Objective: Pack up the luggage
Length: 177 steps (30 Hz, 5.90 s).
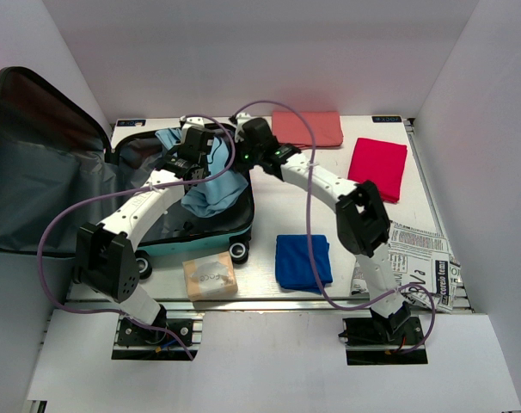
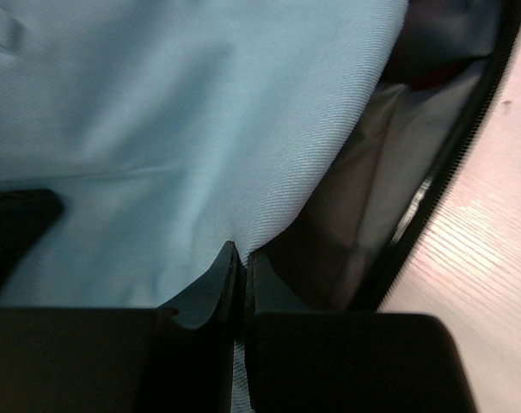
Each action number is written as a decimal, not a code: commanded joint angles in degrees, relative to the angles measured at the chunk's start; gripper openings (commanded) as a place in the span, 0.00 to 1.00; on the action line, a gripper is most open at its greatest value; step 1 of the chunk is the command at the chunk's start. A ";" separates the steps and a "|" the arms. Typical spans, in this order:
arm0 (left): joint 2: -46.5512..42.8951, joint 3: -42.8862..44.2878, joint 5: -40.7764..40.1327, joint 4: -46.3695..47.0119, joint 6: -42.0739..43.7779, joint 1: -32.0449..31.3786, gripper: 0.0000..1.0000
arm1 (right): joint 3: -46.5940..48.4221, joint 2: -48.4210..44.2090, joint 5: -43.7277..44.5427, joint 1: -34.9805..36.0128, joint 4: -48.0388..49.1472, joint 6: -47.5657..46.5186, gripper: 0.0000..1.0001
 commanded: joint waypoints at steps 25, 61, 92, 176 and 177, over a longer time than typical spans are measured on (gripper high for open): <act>5.41 -8.54 14.40 21.42 4.95 14.39 0.00 | -12.07 -1.59 14.76 4.84 9.67 3.94 0.00; 10.33 9.04 9.12 -1.00 -0.77 17.21 0.98 | -8.57 -10.65 17.84 6.78 2.30 0.43 0.84; 6.02 8.24 46.58 4.28 -4.63 -8.97 0.98 | -67.18 -53.29 36.39 -24.76 -32.17 28.99 0.89; 55.07 48.59 53.08 -8.99 12.15 -10.03 0.73 | -78.62 -43.26 14.58 -29.00 14.86 37.60 0.89; 54.81 48.15 53.43 -8.99 12.15 -10.03 0.69 | -78.45 -43.09 14.85 -29.08 15.30 37.60 0.89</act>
